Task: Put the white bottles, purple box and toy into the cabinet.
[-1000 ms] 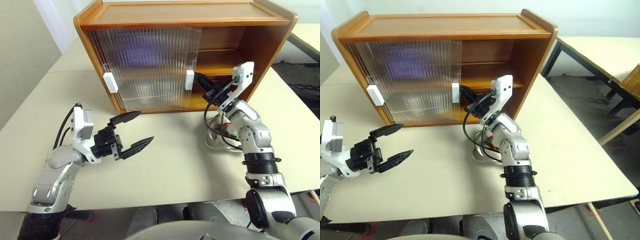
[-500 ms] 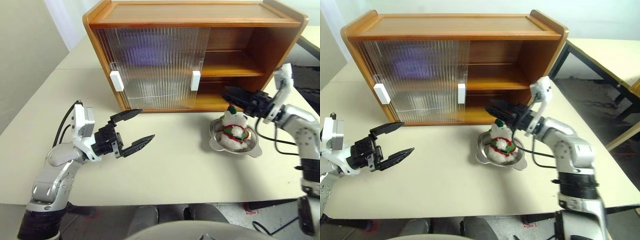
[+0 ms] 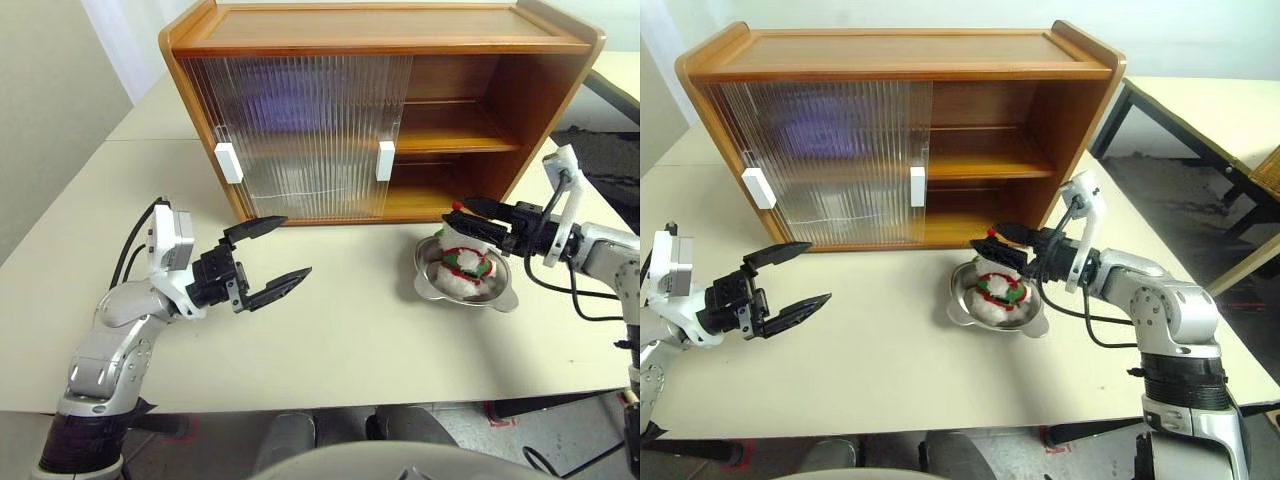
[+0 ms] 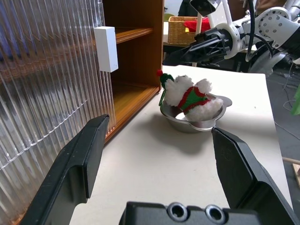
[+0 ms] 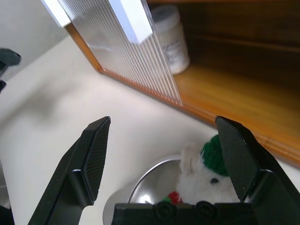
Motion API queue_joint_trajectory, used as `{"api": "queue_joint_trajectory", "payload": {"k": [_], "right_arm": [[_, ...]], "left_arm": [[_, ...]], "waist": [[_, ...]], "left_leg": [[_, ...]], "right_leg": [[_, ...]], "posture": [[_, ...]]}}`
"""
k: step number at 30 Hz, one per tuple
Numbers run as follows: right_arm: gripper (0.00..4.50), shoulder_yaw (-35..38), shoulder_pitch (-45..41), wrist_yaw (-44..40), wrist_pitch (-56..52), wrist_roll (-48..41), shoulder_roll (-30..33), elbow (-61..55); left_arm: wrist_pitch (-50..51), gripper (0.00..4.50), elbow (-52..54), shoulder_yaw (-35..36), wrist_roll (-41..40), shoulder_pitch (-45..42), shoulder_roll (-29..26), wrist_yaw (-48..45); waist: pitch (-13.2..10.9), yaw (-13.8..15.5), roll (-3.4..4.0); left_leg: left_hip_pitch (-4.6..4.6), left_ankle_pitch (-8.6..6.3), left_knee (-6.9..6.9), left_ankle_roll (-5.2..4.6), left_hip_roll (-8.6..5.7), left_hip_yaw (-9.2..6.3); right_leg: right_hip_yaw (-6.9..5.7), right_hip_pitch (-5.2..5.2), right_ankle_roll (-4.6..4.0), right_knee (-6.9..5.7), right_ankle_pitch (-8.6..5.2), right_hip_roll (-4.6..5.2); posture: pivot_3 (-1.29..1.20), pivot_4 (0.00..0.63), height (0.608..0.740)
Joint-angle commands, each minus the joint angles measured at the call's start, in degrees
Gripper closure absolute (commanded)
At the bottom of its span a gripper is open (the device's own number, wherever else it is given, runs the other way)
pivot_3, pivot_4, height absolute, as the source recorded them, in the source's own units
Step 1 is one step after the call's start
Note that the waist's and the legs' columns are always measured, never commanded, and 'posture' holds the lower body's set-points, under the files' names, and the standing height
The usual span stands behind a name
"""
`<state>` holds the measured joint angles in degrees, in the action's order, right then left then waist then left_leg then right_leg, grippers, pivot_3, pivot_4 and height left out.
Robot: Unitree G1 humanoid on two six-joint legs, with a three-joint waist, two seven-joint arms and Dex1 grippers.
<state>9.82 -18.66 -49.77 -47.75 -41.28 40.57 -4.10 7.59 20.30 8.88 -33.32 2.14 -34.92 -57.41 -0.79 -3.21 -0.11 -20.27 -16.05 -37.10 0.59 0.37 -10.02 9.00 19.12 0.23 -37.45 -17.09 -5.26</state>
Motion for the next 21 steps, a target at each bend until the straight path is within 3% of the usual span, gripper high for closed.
{"api": "queue_joint_trajectory", "payload": {"k": [1,21], "right_arm": [[0.02,-2.5,0.8,-0.7,0.1,2.9,1.7,-0.3],[0.02,-5.5,-0.5,-1.7,5.5,11.4,2.4,3.6]], "left_arm": [[-0.1,0.00,-0.3,-0.6,1.0,-0.4,-0.6,-0.1],[-0.3,0.00,0.3,-0.9,1.1,-0.7,-1.3,-0.8]], "waist": [[0.0,0.0,0.00],[0.0,0.2,0.00]], "left_leg": [[-0.03,0.00,0.00,0.00,0.00,-0.02],[-0.06,0.00,-0.06,-0.01,-0.02,-0.10]], "right_leg": [[0.00,0.01,0.01,0.00,0.00,0.02],[-0.04,-0.02,0.06,0.00,0.06,0.00]], "posture": [[-0.08,0.030,0.740],[-0.07,0.013,0.740]]}}
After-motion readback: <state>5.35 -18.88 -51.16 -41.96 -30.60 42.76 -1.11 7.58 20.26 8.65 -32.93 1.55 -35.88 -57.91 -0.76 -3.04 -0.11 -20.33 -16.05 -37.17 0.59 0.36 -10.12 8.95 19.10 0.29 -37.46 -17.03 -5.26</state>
